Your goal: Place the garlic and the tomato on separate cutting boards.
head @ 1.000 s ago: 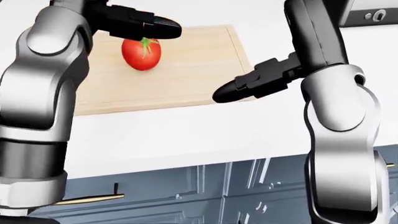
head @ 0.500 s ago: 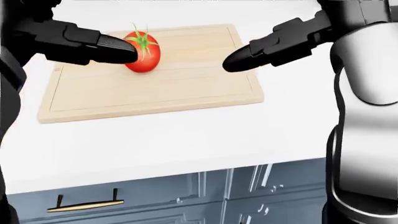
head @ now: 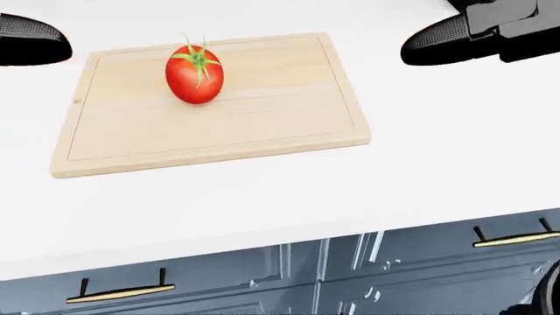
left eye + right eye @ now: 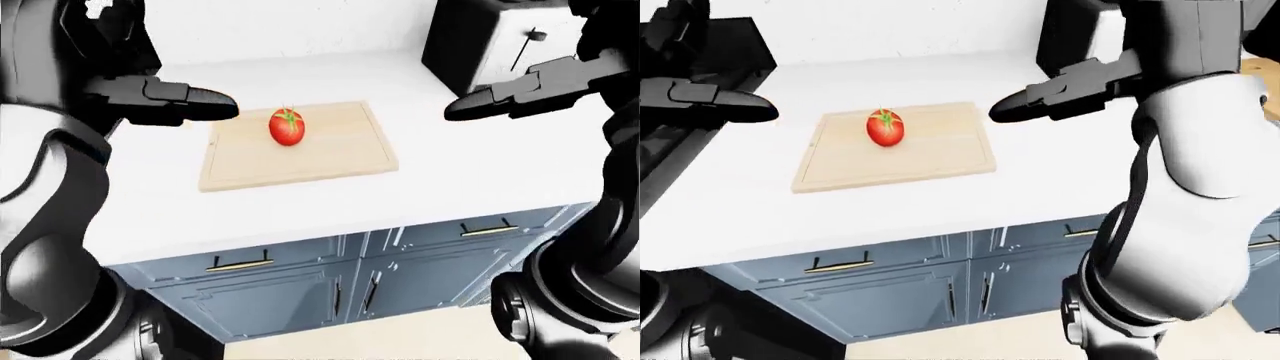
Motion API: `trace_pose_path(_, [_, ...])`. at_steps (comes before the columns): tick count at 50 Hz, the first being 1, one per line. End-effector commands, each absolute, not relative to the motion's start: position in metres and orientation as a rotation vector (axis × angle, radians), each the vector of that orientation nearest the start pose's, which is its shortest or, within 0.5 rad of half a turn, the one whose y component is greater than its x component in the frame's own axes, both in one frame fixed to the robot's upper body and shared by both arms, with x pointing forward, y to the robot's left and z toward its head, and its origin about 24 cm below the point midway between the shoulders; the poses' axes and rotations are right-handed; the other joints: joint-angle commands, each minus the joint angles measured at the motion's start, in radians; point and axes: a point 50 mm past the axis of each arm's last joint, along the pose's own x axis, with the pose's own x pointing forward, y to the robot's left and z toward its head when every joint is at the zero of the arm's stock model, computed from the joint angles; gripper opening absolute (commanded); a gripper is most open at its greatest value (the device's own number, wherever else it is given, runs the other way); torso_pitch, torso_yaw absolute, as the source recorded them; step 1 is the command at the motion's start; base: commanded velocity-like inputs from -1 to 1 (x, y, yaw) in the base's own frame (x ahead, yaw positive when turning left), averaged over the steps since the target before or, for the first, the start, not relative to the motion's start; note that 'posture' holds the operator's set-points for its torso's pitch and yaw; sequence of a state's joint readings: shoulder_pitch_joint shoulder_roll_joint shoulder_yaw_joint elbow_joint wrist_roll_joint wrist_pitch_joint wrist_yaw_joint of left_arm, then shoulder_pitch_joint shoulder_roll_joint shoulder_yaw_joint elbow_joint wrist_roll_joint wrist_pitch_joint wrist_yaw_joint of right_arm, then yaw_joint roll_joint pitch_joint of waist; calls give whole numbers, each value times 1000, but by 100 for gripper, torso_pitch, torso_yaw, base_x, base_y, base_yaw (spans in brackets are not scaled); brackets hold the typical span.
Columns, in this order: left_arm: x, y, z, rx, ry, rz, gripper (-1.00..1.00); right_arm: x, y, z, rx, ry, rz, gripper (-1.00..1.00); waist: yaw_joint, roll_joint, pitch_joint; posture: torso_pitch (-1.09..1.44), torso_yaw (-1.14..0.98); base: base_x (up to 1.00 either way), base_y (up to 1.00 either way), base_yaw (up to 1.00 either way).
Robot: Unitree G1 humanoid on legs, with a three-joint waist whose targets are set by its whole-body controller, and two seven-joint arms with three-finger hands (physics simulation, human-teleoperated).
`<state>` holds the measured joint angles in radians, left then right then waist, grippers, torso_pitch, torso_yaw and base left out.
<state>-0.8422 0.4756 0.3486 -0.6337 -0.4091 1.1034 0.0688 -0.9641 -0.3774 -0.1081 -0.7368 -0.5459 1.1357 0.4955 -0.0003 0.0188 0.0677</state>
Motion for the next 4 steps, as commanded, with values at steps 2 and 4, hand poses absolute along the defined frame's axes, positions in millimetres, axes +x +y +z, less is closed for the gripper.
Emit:
trace_pose_path(2, [245,199,341,95,-514,12,100,226,-178,361,-497,-580,-166,100,-1,2,-24,0,0,0,0,0])
trace_pose_path(4, [241,205,342,92,-522,27,100,219,-182,365,-498,-590,-181,100,-1,3,-22,0,0,0,0,0])
